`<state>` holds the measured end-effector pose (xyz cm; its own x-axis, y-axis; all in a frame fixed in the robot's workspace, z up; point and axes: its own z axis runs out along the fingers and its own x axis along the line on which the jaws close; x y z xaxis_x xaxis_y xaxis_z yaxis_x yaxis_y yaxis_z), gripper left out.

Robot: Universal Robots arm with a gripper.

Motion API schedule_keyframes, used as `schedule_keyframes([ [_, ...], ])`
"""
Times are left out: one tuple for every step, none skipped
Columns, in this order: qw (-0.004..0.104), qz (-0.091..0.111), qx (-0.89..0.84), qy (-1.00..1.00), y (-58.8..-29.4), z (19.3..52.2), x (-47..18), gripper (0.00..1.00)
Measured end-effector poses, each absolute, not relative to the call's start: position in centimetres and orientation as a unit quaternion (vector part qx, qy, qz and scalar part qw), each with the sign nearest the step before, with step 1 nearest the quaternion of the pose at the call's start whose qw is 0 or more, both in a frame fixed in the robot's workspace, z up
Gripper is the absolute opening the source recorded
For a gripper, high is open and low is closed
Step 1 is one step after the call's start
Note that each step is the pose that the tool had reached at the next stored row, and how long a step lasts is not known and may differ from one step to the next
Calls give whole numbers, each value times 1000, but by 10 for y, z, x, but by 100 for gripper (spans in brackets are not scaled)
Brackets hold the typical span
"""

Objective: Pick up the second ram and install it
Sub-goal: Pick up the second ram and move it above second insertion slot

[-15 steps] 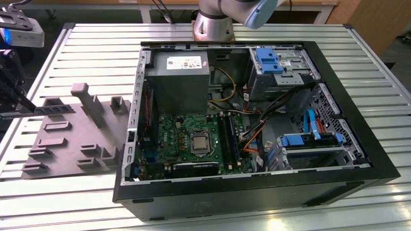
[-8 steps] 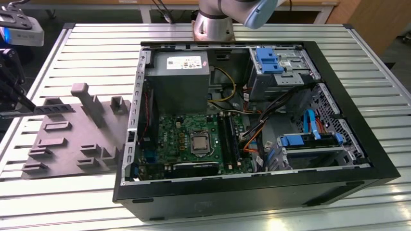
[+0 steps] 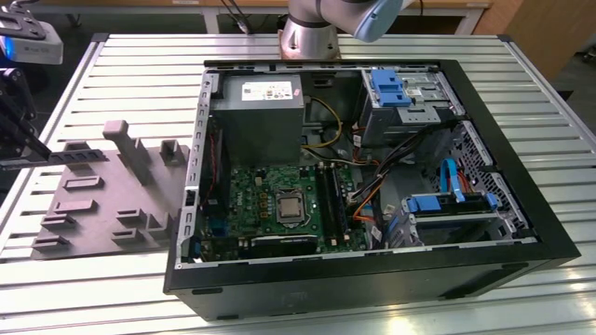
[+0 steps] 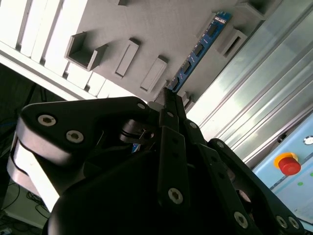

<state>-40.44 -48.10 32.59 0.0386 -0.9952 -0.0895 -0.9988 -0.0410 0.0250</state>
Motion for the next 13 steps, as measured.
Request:
schedule_keyframes([
  [22,41,-720,692,-481,326,-404,12],
  [22,41,-720,692,-481,326,-404,12],
  [22,41,-720,692,-481,326,-404,12],
  [22,41,-720,692,-481,327,-404,12],
  [22,41,-720,692,-481,327,-404,12],
  [22,41,-720,692,-481,327,-404,12],
  [22,41,-720,692,-481,327,-404,12],
  [22,41,-720,692,-481,327,-404,12],
  [22,41,-720,692,-481,328,-404,12],
  [22,41,-720,692,-481,328,-404,12],
  [22,41,-720,692,-481,328,-404,12],
  [22,41,-720,692,-481,328,-404,12],
  [22,41,-720,692,-480,329,-404,12],
])
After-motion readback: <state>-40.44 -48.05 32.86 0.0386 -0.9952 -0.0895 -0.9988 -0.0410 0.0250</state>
